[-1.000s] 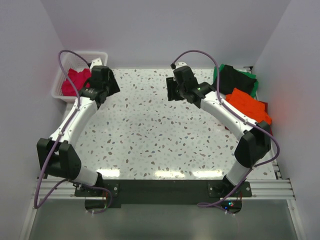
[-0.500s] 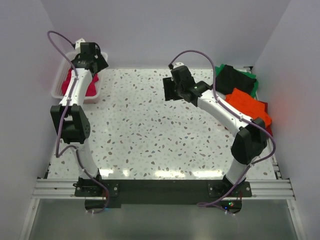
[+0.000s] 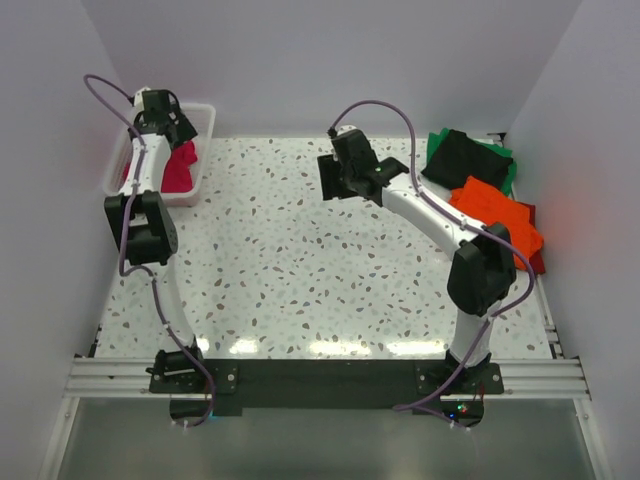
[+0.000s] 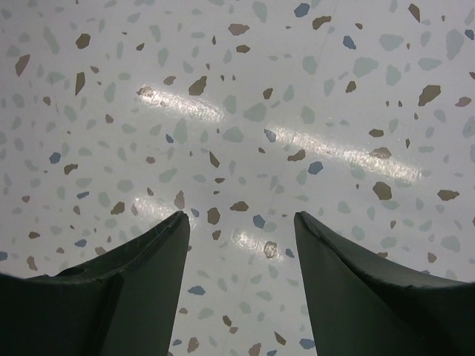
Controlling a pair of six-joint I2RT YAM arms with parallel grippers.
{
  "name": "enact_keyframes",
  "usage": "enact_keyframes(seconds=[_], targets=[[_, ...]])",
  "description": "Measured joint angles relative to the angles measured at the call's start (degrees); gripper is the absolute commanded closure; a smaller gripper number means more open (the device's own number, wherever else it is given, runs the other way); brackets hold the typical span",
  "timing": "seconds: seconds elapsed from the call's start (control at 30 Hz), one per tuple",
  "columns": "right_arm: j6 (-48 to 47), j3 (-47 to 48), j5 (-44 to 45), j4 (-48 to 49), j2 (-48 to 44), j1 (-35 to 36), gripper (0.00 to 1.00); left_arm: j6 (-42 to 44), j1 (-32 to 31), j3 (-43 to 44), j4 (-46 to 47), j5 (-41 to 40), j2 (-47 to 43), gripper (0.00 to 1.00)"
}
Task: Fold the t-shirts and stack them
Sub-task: Grab the tshirt from the pile
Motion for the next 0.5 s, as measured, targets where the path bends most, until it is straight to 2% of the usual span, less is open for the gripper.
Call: enact_keyframes(seconds=[0.5], targets=[[0.0,5.3,1.5,-2.1,4.5,0.0,0.38,-1.2,1.0,1.9,1.1,-1.7,10.5,0.05]])
